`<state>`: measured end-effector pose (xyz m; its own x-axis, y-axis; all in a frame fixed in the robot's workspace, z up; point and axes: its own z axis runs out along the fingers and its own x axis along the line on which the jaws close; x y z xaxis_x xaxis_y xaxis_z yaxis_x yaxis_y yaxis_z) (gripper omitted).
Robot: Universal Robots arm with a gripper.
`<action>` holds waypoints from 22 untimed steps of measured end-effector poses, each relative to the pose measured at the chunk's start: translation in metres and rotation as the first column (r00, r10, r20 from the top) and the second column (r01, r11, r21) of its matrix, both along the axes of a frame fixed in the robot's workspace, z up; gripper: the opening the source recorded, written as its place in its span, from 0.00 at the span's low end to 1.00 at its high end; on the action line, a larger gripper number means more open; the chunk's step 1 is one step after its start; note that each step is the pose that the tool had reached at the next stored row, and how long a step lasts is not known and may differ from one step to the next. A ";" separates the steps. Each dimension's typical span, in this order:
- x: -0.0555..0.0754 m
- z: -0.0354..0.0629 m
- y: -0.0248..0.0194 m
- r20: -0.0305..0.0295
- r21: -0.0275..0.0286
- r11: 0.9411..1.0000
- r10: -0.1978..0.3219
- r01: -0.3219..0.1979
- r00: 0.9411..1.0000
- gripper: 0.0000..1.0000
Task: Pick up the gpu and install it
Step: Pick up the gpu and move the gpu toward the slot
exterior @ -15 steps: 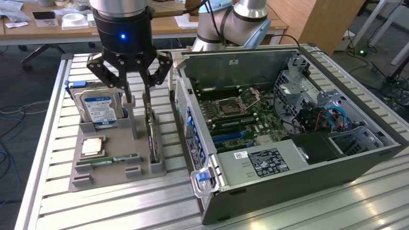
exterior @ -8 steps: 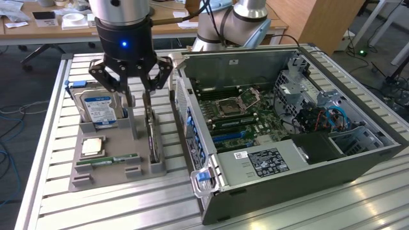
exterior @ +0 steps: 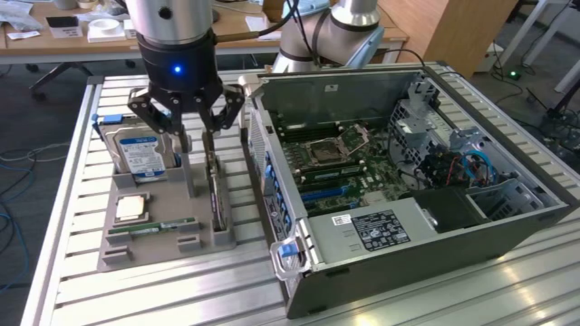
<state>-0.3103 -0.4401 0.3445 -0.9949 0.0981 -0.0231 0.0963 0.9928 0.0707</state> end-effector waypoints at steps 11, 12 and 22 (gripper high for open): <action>0.000 -0.0074 0.0000 0.001 0.022 1.000 0.000 0.000 1.000 0.43; 0.000 -0.0083 0.0000 0.001 0.024 1.000 0.000 0.000 1.000 0.43; 0.000 -0.0160 0.0000 0.002 0.038 0.999 0.000 0.000 1.000 0.43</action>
